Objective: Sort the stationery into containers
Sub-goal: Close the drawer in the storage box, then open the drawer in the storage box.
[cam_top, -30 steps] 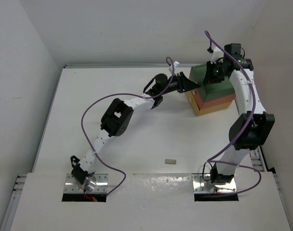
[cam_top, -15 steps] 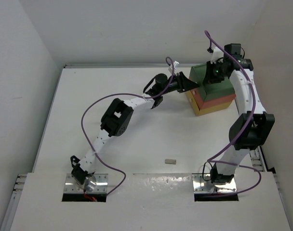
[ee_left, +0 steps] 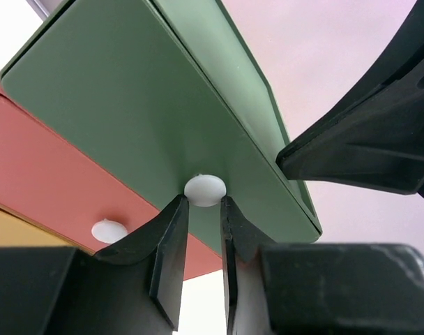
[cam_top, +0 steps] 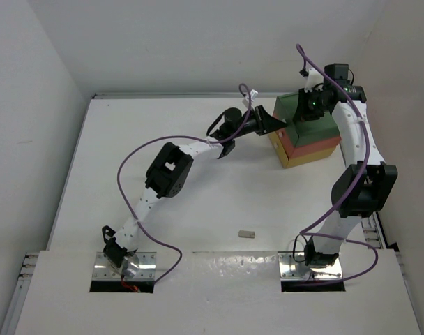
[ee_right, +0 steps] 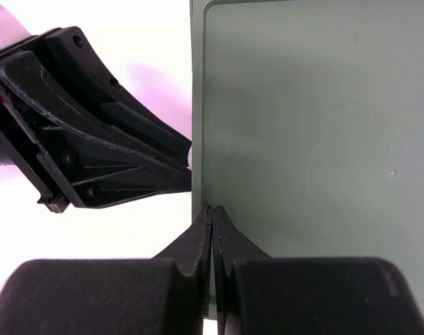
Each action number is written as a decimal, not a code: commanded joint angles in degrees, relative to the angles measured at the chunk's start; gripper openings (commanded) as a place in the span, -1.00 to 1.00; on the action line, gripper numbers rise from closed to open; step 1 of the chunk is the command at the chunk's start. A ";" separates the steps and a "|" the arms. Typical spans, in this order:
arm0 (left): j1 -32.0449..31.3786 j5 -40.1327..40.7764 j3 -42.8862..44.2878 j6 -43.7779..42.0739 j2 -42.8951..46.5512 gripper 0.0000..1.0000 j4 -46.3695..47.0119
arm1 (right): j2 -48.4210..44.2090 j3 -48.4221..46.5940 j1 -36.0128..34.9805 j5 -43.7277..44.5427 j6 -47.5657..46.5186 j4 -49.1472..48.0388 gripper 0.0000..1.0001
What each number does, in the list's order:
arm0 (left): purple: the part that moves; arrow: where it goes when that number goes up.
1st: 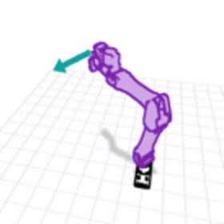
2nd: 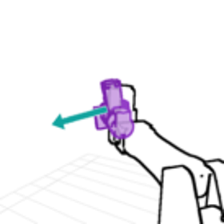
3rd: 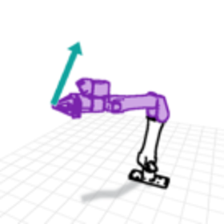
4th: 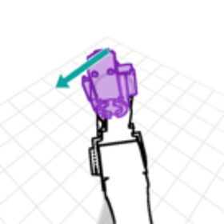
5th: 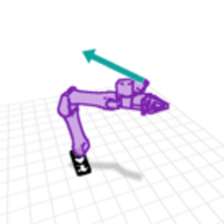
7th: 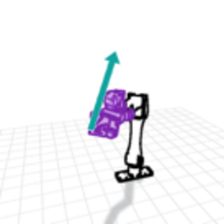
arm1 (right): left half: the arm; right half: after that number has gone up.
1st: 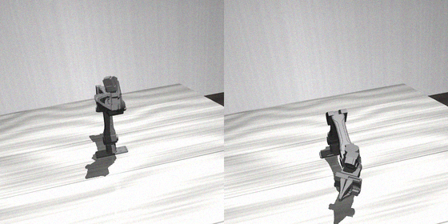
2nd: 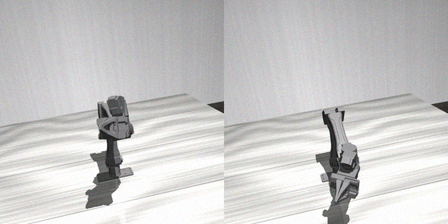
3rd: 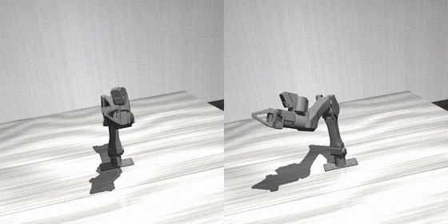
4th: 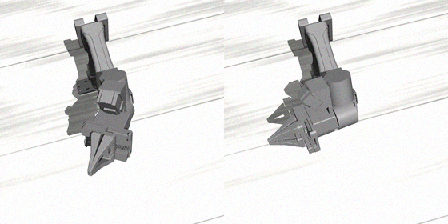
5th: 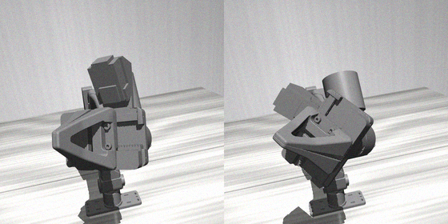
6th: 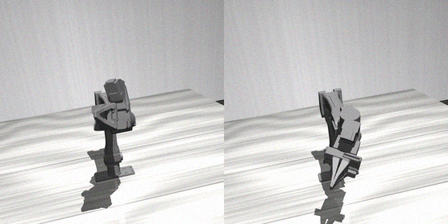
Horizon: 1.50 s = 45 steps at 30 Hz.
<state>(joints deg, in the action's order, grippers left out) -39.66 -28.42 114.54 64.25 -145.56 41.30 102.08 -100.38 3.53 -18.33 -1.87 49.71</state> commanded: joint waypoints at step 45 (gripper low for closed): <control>0.81 1.53 4.81 -2.99 2.30 0.07 0.54 | -0.48 2.38 -0.81 -2.15 1.17 -0.76 -1.00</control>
<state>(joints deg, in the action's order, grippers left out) -38.92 -27.44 115.46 63.35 -144.00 40.40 101.93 -99.42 3.55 -18.90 -1.26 47.72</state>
